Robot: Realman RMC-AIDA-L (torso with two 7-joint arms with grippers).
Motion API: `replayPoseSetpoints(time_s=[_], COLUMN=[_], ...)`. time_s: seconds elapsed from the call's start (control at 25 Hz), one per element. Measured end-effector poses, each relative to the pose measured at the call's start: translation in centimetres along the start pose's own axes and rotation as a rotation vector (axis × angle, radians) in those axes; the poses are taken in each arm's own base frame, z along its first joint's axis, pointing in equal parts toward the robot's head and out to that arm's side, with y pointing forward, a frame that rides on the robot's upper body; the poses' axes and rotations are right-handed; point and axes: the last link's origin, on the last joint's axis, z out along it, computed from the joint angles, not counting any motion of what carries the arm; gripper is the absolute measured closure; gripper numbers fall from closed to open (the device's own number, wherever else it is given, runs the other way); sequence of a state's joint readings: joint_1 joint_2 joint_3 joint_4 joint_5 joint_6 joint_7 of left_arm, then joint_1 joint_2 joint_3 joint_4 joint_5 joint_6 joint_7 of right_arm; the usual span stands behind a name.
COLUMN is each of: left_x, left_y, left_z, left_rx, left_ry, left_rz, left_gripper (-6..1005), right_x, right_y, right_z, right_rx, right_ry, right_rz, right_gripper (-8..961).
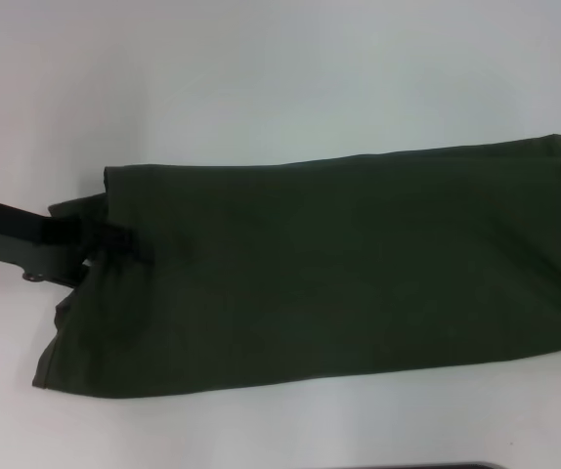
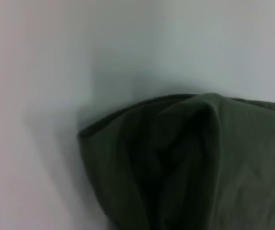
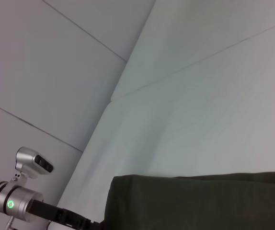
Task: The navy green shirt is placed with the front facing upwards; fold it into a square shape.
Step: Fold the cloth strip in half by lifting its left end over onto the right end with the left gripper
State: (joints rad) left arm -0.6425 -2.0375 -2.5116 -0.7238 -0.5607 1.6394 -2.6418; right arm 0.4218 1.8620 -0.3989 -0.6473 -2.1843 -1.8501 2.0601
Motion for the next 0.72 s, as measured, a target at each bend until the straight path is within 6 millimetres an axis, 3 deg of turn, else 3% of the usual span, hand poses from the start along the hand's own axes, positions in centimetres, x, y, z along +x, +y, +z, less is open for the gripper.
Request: replayPoseSetpoints(time_s=[0.2,0.4,0.72], left_x=[0.1,0.1,0.1], left_y=[0.8,2.1,2.2], left_z=[-0.4,-1.0,-0.7], left_rx=[-0.049,-0.063,-0.009], left_ry=[-0.009,-0.018,-0.023], left_rz=[0.004,0.054,0.055], left_gripper=[184,376,701], right_x=[0.0,0.2,0.1], right_y=[0.0,0.1,0.2], right_z=[0.0,-0.1,-0.5], right_rx=[-0.001,-0.011,-0.014], right_ry=[0.001,0.001,0.003], right_rz=[-0.001,0.001,-0.001], right_gripper=[86,86,86])
